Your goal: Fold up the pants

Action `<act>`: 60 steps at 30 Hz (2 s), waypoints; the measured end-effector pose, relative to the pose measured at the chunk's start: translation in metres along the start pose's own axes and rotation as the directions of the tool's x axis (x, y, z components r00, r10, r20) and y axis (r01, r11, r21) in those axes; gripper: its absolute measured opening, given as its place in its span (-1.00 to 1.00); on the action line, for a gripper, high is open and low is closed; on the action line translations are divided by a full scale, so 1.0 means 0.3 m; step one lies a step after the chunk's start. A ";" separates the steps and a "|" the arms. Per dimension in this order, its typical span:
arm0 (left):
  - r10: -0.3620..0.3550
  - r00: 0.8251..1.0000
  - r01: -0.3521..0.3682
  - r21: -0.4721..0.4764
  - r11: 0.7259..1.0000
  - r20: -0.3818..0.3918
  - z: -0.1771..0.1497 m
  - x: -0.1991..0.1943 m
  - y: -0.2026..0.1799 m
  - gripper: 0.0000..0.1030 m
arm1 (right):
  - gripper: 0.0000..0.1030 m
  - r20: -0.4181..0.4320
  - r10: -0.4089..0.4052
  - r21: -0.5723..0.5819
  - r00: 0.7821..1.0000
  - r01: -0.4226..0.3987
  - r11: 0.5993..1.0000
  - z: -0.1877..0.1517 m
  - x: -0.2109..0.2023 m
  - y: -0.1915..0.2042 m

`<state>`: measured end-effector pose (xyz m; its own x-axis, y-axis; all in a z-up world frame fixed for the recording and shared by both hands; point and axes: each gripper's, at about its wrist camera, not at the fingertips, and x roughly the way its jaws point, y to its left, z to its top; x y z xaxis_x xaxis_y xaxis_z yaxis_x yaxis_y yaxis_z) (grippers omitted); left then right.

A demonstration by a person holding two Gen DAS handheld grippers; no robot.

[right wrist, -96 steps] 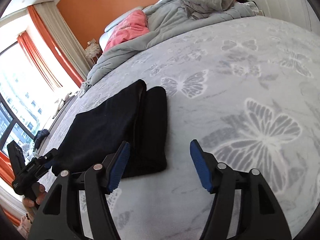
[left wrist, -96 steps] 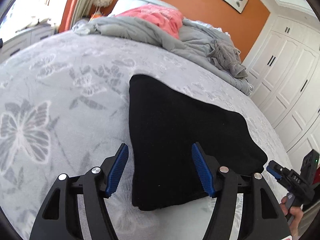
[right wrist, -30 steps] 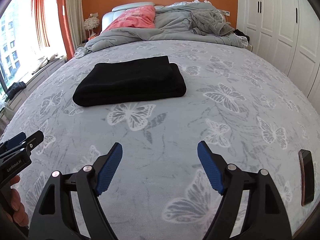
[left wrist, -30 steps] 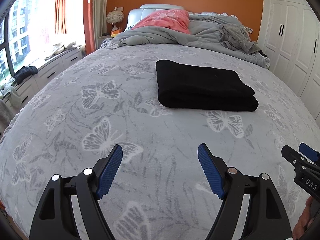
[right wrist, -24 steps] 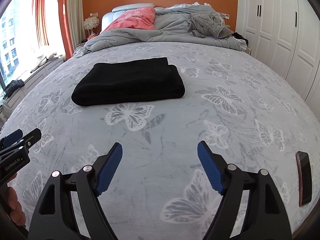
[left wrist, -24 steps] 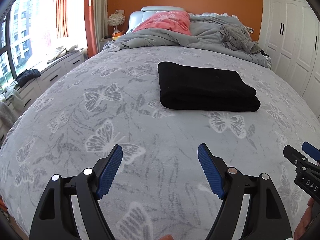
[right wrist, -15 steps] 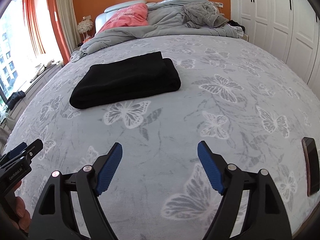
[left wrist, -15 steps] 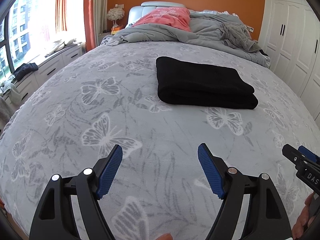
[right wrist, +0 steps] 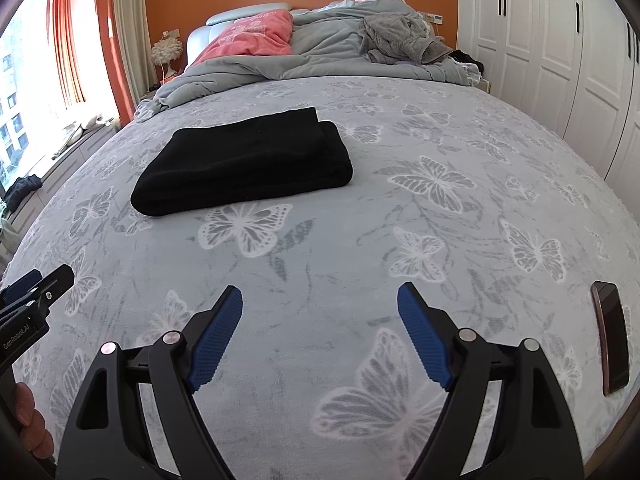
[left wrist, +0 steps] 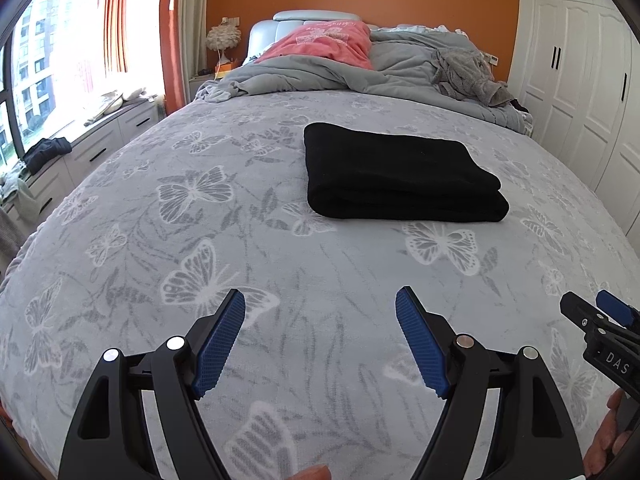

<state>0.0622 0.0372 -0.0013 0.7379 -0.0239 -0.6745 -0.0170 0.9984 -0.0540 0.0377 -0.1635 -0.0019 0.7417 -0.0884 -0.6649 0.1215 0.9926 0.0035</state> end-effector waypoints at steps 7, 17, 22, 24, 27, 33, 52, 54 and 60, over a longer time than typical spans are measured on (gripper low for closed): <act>0.003 1.000 -0.003 -0.005 1.000 0.008 -0.001 0.003 0.000 0.45 | 0.51 -0.004 0.018 0.007 1.000 -0.018 1.000 0.004 -0.002 0.004; 0.051 0.998 -0.052 0.026 0.998 0.028 0.002 0.002 -0.006 0.46 | 0.51 0.014 0.004 0.008 1.000 -0.004 1.000 0.012 -0.018 -0.003; 0.049 0.998 -0.049 0.009 0.999 0.030 0.011 -0.002 0.010 0.46 | 0.51 0.004 0.006 0.021 1.000 -0.006 1.000 0.012 -0.010 -0.014; 0.050 0.998 -0.050 0.011 0.999 0.030 0.011 -0.001 0.010 0.46 | 0.51 0.001 0.009 0.022 1.000 -0.009 1.000 0.011 -0.008 -0.013; 0.059 0.998 -0.060 0.023 0.998 0.031 0.010 0.000 0.003 0.46 | 0.51 0.021 -0.006 0.004 1.000 0.006 1.000 0.012 -0.019 -0.006; 0.051 0.998 -0.052 0.026 0.998 0.030 0.010 0.000 -0.005 0.46 | 0.51 0.025 -0.009 -0.018 1.000 0.010 1.000 0.008 -0.021 0.009; -0.003 1.000 0.004 -0.016 1.000 0.013 0.010 0.005 0.014 0.46 | 0.51 0.000 0.037 0.010 0.999 -0.037 0.999 0.012 -0.008 0.024; -0.006 1.000 0.006 -0.024 1.000 0.014 0.008 0.003 0.020 0.46 | 0.51 -0.013 0.039 0.027 0.999 -0.038 0.999 0.009 0.000 0.016; -0.006 1.000 0.006 -0.012 1.000 0.014 0.007 -0.002 0.019 0.46 | 0.60 -0.048 0.075 0.095 0.996 -0.070 0.993 0.010 0.023 -0.013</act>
<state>0.0631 0.0431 0.0003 0.7472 -0.0292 -0.6640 -0.0208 0.9975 -0.0672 0.0441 -0.1681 -0.0043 0.7161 -0.0100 -0.6980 0.1315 0.9839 0.1208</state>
